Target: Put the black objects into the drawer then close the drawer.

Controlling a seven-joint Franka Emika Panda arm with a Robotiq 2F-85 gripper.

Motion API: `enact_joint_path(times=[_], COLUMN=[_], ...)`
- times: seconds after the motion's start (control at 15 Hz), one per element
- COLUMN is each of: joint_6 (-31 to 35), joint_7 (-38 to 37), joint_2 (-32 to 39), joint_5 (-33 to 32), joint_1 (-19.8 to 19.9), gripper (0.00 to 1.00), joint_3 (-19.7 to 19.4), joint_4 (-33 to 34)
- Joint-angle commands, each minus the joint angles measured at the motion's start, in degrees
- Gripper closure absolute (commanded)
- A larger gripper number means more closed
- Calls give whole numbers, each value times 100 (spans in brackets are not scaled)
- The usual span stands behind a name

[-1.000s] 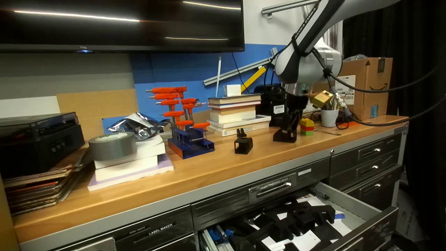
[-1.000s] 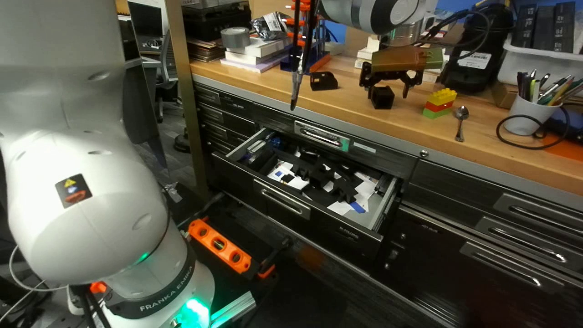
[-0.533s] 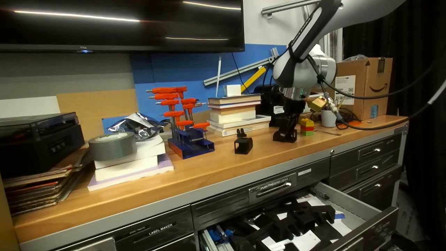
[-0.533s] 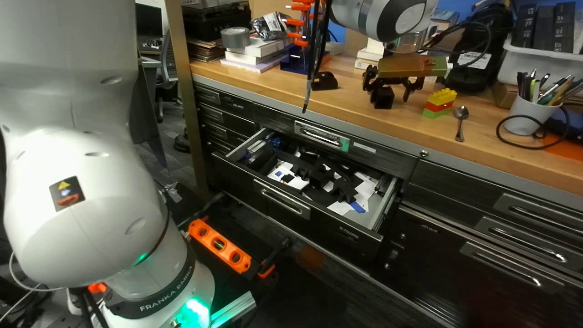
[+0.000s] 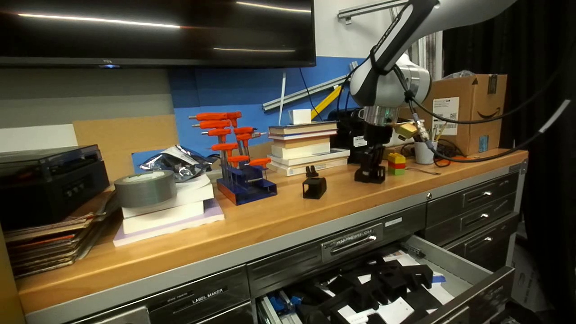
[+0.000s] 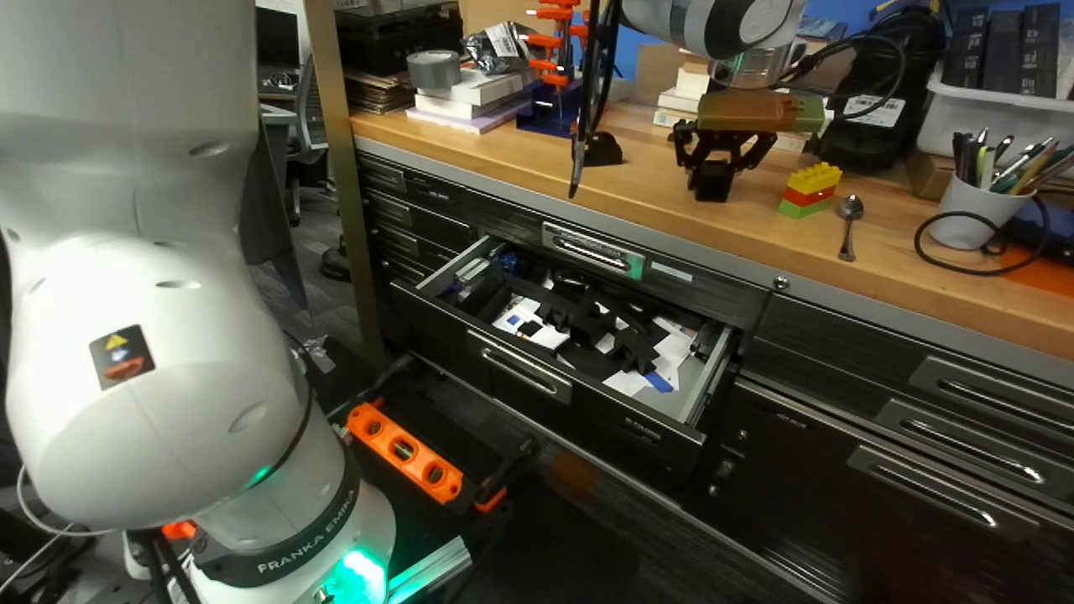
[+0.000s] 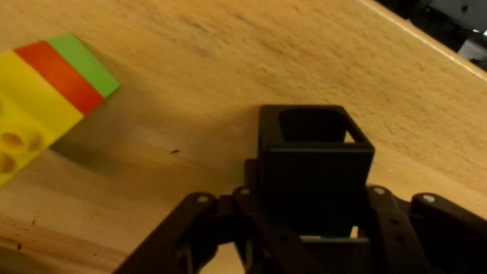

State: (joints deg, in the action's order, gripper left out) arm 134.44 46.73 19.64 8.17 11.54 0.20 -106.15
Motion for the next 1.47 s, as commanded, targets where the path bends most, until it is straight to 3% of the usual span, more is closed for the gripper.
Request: enact_joint_path(times=[0.0,0.33,0.67,0.93,1.2,1.4], joint_6=[-687,-952,-622,-436,-302,70], joint_7=[-741,-2160,-3785,-5570,-7184,-7739], joint_2=[-53,-855,-2191,-3117,-3283,-3105], joint_5=[-139,-218,-499,-1302,-2058,-2501], joint_1=[-109,-315,-699,-841,-710,-571], gripper=[72,72,72,72,72,72], joint_3=[-113,-141,-121,-17,191,138], joint_4=[234,-508,-2054,-3294,-4163,-4604])
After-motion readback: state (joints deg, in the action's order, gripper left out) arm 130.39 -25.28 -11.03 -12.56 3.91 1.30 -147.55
